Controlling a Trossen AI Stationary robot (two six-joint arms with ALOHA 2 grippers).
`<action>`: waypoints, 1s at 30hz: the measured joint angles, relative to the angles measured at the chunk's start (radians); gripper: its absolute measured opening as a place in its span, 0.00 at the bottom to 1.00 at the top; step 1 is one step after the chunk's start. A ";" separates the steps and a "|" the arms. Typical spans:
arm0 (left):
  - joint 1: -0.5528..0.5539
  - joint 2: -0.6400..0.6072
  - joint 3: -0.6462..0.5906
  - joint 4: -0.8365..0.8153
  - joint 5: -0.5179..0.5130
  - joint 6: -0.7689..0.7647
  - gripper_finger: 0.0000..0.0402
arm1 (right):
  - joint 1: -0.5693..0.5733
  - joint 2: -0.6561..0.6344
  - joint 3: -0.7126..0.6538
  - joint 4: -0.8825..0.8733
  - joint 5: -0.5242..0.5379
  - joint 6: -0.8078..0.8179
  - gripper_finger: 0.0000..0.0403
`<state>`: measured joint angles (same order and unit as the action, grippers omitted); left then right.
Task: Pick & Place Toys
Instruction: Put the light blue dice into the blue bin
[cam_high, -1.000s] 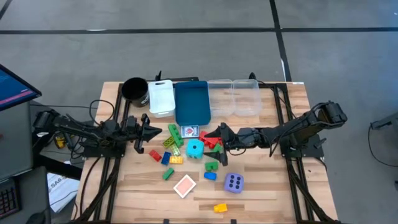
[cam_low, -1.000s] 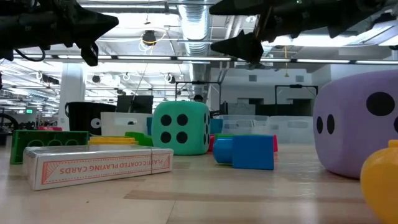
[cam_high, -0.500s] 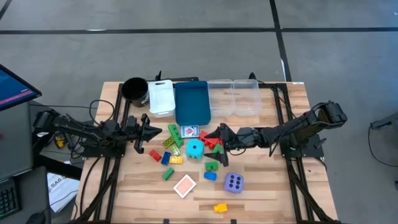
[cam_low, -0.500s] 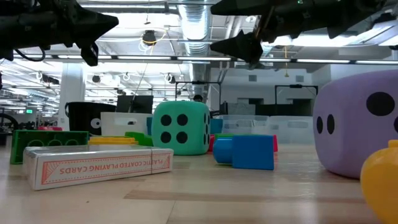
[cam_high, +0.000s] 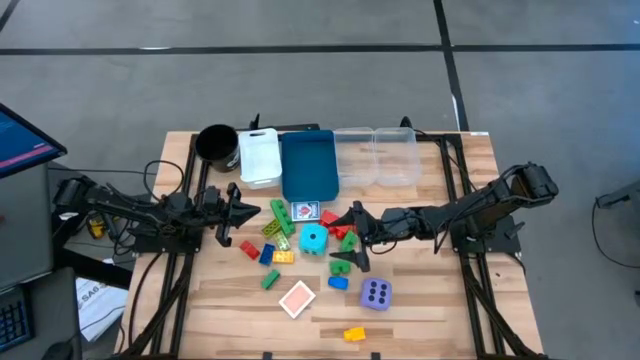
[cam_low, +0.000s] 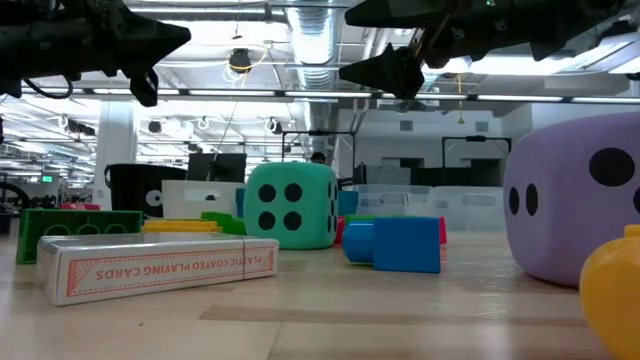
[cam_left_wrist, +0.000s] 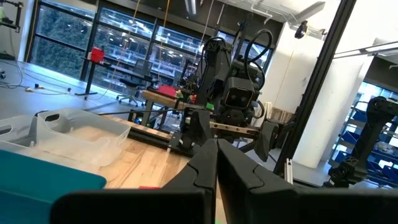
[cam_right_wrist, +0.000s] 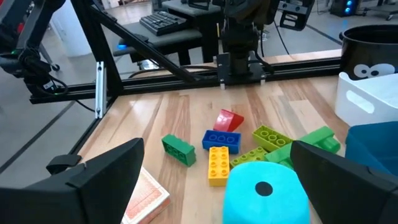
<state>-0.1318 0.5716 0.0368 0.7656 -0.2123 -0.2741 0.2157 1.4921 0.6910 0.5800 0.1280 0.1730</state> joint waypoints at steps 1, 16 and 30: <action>0.000 0.000 0.000 0.000 0.000 0.000 0.01 | 0.000 0.000 0.000 0.000 0.000 0.000 0.99; 0.000 0.000 0.000 0.000 0.000 0.000 0.01 | 0.015 0.137 0.000 0.064 0.027 0.117 0.99; 0.000 0.000 0.000 -0.001 0.000 0.004 0.01 | -0.010 0.331 0.222 -0.141 0.093 0.133 0.99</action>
<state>-0.1318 0.5714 0.0368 0.7648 -0.2123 -0.2704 0.2053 1.8229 0.9131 0.4390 0.2209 0.3065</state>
